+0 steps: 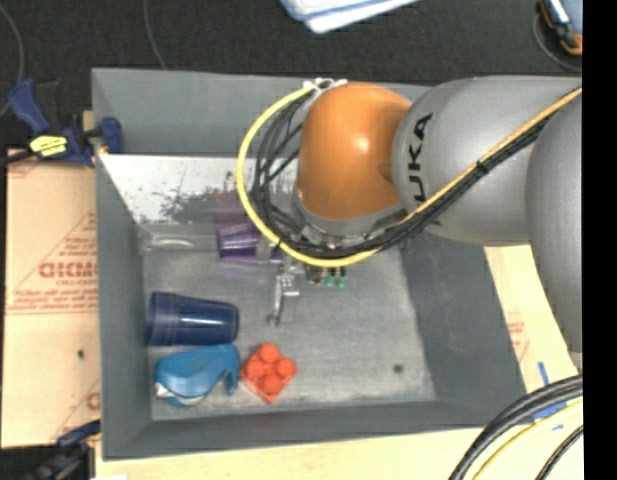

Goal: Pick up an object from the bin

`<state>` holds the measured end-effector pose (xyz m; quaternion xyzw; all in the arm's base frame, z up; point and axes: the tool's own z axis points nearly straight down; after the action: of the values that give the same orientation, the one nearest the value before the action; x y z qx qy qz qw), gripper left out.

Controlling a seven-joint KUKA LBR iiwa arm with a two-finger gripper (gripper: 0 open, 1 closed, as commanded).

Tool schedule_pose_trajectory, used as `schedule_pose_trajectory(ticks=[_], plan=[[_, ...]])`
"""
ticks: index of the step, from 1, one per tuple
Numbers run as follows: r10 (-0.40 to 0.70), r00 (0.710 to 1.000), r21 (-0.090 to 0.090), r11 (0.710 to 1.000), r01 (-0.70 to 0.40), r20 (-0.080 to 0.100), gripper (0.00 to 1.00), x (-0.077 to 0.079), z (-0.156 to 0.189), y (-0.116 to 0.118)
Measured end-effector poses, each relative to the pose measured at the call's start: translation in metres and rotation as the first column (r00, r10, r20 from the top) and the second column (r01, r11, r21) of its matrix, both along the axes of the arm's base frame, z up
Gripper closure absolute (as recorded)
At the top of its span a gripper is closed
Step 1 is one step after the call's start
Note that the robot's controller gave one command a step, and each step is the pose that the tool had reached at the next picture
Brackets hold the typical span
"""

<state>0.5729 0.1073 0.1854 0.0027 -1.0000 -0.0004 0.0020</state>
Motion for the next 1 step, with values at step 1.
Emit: schedule_pose_trajectory(ticks=[1], plan=[[-0.004,1.000,0.001,1.000,0.004,0.005,0.00,0.0005,0.0043,-0.0009]])
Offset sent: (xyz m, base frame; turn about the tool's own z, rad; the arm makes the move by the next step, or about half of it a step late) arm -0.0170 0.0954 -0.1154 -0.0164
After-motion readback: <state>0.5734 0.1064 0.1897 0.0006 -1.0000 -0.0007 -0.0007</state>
